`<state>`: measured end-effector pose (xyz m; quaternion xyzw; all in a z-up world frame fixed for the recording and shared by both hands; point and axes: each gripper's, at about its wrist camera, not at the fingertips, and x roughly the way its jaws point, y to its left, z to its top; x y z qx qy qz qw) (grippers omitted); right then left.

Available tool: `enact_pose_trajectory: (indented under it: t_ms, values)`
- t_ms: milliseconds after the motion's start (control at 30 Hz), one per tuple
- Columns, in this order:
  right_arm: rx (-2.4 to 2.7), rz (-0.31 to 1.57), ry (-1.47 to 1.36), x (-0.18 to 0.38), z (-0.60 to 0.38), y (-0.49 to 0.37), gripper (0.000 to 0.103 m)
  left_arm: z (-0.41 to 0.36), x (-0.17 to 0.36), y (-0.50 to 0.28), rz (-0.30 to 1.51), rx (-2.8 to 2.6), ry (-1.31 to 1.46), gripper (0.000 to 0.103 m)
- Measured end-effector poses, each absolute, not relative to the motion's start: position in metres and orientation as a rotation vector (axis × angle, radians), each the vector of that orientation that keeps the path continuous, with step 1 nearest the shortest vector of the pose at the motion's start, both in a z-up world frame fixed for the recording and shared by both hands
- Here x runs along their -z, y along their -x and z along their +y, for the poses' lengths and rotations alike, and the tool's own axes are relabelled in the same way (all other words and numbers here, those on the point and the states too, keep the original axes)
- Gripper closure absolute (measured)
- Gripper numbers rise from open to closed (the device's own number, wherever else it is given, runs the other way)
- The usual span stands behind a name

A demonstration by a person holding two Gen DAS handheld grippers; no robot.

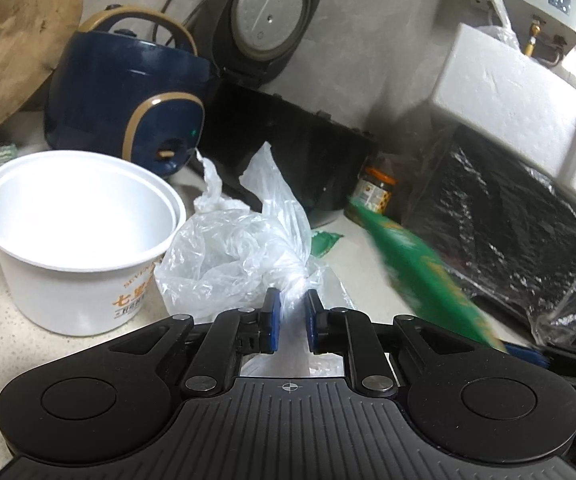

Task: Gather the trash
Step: 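Lift the plastic bag with the left gripper while the right gripper grasps the green wrapper, then carry the plastic bag and green wrapper into the trash bin and open both grippers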

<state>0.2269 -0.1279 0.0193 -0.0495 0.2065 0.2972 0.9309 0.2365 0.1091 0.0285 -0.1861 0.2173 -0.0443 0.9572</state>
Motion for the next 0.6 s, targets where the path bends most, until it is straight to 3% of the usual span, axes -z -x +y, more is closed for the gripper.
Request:
enact_pose_trajectory:
  t_ms: [400, 600]
  values:
    - [-0.482, 0.493, -0.02, 0.022, -0.233, -0.216, 0.077, 0.016, -0.043, -0.198, 0.468, 0.311, 0.368, 0.087]
    - [-0.396, 0.57, -0.083, 0.075, -0.291, -0.193, 0.077, -0.049, 0.019, -0.191, 0.576, 0.444, 0.345, 0.087]
